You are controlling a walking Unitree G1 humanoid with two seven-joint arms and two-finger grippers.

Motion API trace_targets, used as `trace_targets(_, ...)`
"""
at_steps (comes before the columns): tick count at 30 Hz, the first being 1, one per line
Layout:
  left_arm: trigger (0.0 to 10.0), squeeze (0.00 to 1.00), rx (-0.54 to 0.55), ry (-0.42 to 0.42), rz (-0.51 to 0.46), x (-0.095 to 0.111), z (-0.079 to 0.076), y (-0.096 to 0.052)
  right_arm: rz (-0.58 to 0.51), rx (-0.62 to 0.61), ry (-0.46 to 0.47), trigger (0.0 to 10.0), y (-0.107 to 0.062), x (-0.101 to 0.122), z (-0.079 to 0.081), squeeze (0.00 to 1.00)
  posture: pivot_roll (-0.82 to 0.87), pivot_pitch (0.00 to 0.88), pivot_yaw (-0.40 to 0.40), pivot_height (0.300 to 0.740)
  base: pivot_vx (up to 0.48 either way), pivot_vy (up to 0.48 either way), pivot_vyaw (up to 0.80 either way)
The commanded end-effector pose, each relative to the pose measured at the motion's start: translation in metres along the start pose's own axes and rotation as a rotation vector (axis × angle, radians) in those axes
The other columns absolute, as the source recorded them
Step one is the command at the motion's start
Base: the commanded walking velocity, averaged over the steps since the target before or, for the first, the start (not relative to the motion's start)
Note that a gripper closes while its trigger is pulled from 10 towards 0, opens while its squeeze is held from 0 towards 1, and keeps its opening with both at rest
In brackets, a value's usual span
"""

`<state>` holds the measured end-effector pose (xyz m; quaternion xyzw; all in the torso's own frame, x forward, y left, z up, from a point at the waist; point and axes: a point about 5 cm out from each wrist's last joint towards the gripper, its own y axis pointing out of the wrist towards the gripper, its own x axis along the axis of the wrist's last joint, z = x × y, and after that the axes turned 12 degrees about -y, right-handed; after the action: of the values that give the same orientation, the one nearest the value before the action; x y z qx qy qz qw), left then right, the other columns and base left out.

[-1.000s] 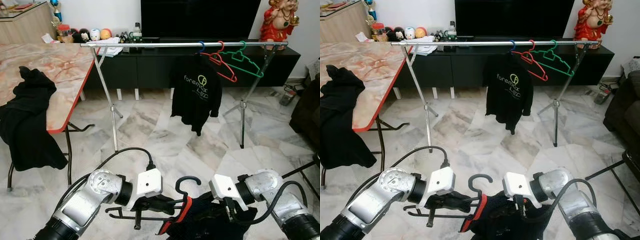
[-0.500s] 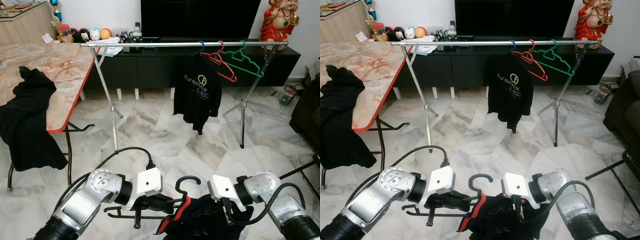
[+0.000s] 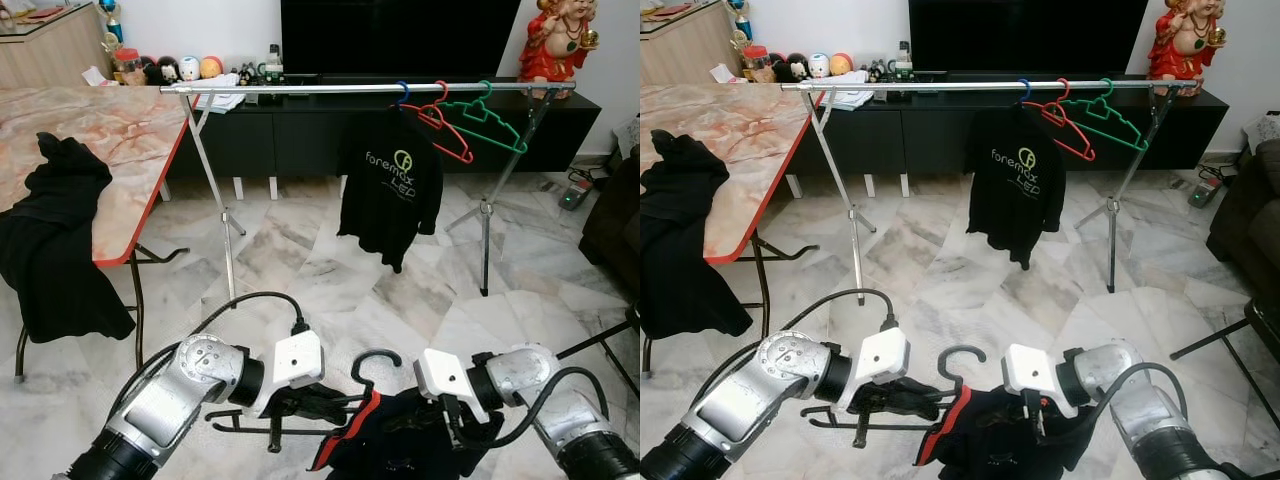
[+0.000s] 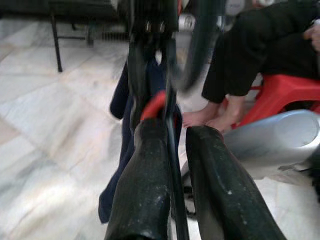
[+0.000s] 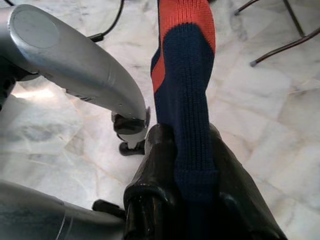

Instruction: Hang hanger

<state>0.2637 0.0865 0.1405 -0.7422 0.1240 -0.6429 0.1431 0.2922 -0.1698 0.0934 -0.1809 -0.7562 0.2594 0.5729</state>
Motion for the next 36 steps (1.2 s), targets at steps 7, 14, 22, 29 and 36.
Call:
trace_targets(7, 10.0, 1.0, -0.024, 0.013, 0.035, 0.001, -0.001, -0.01, 0.058, 0.013, 0.046, 0.0, -0.003, -0.015, 0.008, 0.0, 0.03, 0.095, -0.005, 0.74, 0.0, 0.0, 0.0)
trace_targets(14, 10.0, 1.0, 0.203, -0.007, -0.012, 0.0, 0.017, -0.04, 0.185, -0.203, 0.148, 0.0, -0.018, -0.04, 0.005, 0.0, 0.03, 0.09, -0.005, 0.74, 0.0, 0.0, 0.0)
trace_targets(22, 10.0, 1.0, 0.381, -0.183, -0.211, -0.018, 0.014, -0.056, 0.128, -0.498, 0.22, 0.0, -0.04, -0.041, -0.005, 0.0, 0.01, 0.074, 0.009, 0.74, 0.0, 0.0, 0.0)
trace_targets(29, 10.0, 0.0, 0.473, -0.326, -0.22, -0.059, 0.014, -0.045, -0.058, -0.581, 0.159, 0.0, -0.03, -0.012, -0.023, 0.0, 0.0, 0.044, 0.017, 0.74, 0.0, 0.0, 0.0)
trace_targets(36, 10.0, 0.0, 0.578, -0.373, -0.177, -0.081, 0.025, -0.037, -0.114, -0.521, 0.021, 0.0, -0.036, 0.021, -0.036, 0.0, -0.03, 0.025, 0.016, 0.74, 0.0, 0.0, 0.0)
